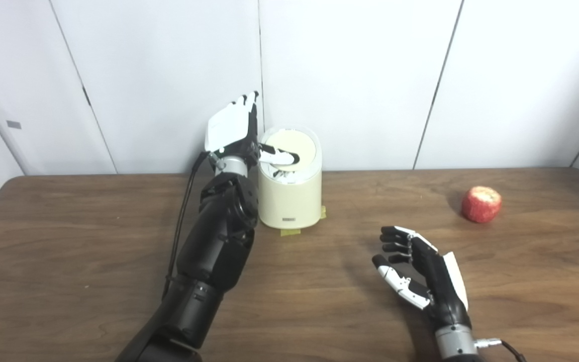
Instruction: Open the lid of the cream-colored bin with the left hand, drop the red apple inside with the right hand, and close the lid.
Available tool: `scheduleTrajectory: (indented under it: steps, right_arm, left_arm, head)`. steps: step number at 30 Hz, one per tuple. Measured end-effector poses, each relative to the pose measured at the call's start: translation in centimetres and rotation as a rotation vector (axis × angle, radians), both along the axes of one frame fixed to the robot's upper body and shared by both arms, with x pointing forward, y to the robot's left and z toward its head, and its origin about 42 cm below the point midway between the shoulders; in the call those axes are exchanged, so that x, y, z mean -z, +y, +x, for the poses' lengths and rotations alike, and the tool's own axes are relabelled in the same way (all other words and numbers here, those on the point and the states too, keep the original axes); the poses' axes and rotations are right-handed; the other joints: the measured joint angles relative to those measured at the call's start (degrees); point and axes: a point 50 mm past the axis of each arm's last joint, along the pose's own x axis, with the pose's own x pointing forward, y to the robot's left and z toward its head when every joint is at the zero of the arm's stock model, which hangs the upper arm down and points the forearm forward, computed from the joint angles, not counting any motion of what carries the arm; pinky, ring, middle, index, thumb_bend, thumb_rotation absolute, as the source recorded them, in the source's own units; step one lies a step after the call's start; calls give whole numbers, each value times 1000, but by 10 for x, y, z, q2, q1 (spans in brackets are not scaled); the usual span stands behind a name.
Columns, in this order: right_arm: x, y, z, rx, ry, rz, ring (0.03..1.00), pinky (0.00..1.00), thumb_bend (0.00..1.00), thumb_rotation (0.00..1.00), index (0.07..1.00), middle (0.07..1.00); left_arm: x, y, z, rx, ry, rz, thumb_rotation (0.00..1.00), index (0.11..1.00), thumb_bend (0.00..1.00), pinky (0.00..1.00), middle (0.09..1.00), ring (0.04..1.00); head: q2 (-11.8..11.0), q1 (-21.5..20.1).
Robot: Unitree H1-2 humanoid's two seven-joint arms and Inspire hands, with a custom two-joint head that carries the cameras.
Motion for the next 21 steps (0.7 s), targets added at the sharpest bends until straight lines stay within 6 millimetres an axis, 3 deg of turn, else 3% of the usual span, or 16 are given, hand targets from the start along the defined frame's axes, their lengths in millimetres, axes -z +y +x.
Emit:
scheduleTrajectory:
  steps: [2,4,5,6,7,9,13,21]
  right_arm:
    - [0,0,0,0,0,0,683,610,235,309,704,707]
    - [0,0,0,-1,0,0,681,606,234,304,704,706]
    - [0,0,0,-1,0,-1,681,606,234,302,704,706]
    - [0,1,0,-2,0,-1,682,607,236,288,704,707]
    - [0,1,0,-3,0,0,682,607,236,276,703,708]
    - [0,1,0,-3,0,0,682,607,234,261,702,707]
    - [0,1,0,-4,0,-2,679,602,231,260,701,704]
    - [0,0,0,-4,0,-2,681,607,240,274,701,705]
  left_arm:
    - [0,2,0,1,2,6,0,1000,725,1000,1000,1000]
    - [0,3,1,7,3,9,114,1000,723,1000,1000,1000]
    - [0,4,1,14,4,4,299,1000,665,1000,1000,1000]
    - [0,5,1,20,4,-5,618,1000,593,1000,1000,1000]
    - [-1,7,0,28,5,-21,804,1000,585,1000,1000,1000]
    - [-2,9,-3,39,0,-54,959,1000,624,1000,1000,1000]
    - [-4,11,-7,50,-8,-132,999,1000,700,1000,1000,1000]
    - [-27,0,-19,89,-119,-257,1000,1000,701,1000,1000,1000]
  head:
    - [-1,-1]
    - [0,-1]
    - [0,-1]
    - [1,-2]
    - [0,-1]
    - [0,-1]
    - [1,-3]
    - [3,-4]
